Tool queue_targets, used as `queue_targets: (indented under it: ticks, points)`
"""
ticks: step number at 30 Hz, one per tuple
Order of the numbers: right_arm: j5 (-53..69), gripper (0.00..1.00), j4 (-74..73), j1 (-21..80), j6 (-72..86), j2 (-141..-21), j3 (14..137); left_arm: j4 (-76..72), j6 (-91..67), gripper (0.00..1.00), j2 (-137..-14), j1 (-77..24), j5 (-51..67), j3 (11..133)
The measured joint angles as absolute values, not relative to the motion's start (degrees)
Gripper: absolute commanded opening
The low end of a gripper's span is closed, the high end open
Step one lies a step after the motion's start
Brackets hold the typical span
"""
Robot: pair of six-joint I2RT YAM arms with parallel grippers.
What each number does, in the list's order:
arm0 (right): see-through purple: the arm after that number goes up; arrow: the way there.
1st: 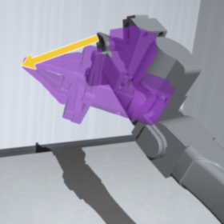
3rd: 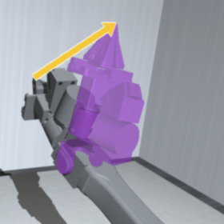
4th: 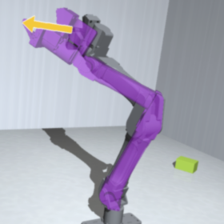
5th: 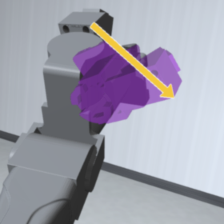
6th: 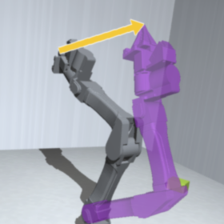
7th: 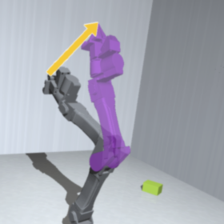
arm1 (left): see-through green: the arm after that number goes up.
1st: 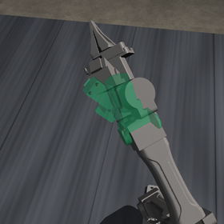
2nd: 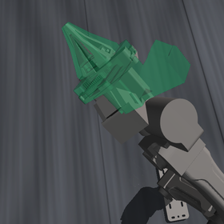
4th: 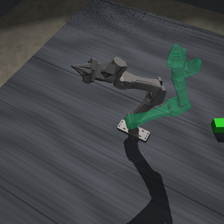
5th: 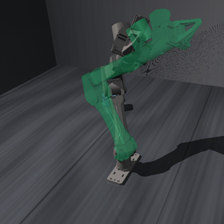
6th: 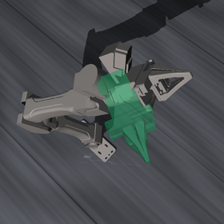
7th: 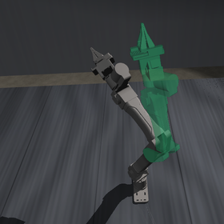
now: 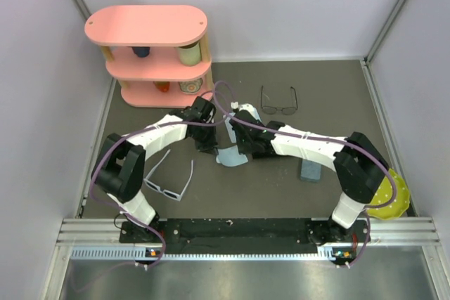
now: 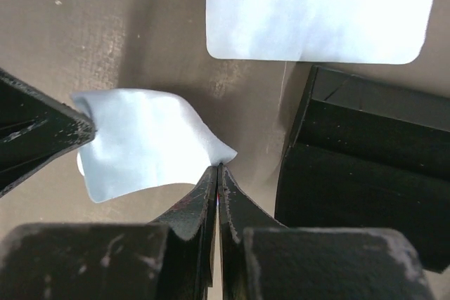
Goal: Organize the sunglasses
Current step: Pick up the folded cleaning cloth from the center of the board, then place the folded cleaning cloth in the sunglasses case.
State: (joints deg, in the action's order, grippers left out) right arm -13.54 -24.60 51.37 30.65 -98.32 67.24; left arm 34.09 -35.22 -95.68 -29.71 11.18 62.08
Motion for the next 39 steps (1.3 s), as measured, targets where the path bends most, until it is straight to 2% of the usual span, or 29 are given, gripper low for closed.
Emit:
queue_targets:
  ticks: [14, 29, 39]
  points:
    - [-17.96, 0.00, -28.69, 47.16, 30.50, -91.85, 67.26, 36.12, -35.00, 0.00, -96.68, -32.03, 15.88, 75.57]
    - [-22.65, 0.00, -32.64, 40.73, 29.04, -87.94, 63.61, 36.60, -35.75, 0.00, -111.70, -38.63, 20.14, 91.33]
    - [-23.14, 0.00, -34.09, 36.49, 29.08, -87.29, 59.57, 36.62, -36.07, 0.00, -117.91, -40.58, 20.88, 95.44]
